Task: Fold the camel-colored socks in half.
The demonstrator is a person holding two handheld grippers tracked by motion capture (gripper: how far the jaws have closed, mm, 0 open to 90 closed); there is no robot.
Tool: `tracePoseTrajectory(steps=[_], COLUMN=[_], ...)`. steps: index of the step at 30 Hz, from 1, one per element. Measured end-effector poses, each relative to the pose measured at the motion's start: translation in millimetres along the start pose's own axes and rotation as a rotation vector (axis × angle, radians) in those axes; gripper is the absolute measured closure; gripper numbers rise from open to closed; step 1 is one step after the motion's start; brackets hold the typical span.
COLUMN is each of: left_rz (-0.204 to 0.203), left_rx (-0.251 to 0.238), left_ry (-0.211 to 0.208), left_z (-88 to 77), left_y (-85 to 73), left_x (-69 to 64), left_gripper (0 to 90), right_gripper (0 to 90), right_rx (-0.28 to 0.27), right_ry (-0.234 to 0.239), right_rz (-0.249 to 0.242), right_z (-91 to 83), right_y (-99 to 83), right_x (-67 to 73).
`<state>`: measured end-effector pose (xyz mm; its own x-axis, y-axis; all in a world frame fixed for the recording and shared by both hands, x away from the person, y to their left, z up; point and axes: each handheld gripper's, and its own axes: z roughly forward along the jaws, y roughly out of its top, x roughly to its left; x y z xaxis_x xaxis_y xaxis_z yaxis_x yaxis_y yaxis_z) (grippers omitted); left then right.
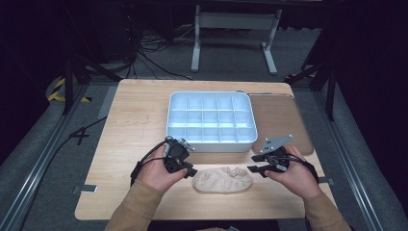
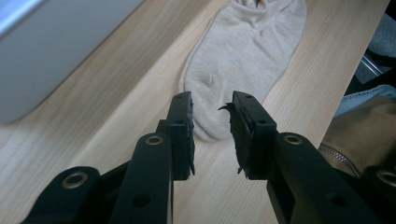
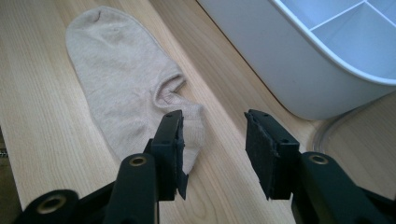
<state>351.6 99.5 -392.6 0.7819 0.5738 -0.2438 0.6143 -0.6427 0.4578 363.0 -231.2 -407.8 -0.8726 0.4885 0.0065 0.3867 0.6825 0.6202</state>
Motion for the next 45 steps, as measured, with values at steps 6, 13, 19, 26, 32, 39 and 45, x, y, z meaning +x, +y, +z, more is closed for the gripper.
tracePoseTrajectory(steps=[6,13,19,26,32,39,45], left_rz=[-0.041,-0.040,-0.057,-0.070,-0.066,-0.074,-0.103], left_rx=[0.083,0.111,0.116,0.103,0.124,0.128,0.103], left_ry=[0.020,0.020,0.025,-0.002,-0.027,-0.046,-0.079], left_z=[20.0,33.3,42.1,48.8,57.4,59.2,52.5], left_y=[-3.5,-3.9,-5.0,-5.3,-5.9,-6.0,-4.1], left_x=[7.0,8.2,10.4,11.2,9.7,8.6,4.9], left_gripper=[70.6,71.4,69.2,65.8,66.5,74.8,83.5], right_gripper=[56.9,56.2,56.0,56.0,56.0,57.7,70.3], right_rx=[0.006,0.010,0.019,0.030,0.040,0.048,0.019], right_ry=[0.007,0.011,0.018,0.021,0.030,0.038,0.073], right_rz=[-0.004,-0.003,-0.011,-0.020,-0.026,-0.041,-0.039], right_z=[1.8,4.8,8.0,10.9,13.5,17.2,17.4], right_y=[-1.4,-1.6,-0.8,-0.2,0.4,1.9,5.2], right_x=[2.1,2.6,5.1,7.3,9.8,13.9,19.4])
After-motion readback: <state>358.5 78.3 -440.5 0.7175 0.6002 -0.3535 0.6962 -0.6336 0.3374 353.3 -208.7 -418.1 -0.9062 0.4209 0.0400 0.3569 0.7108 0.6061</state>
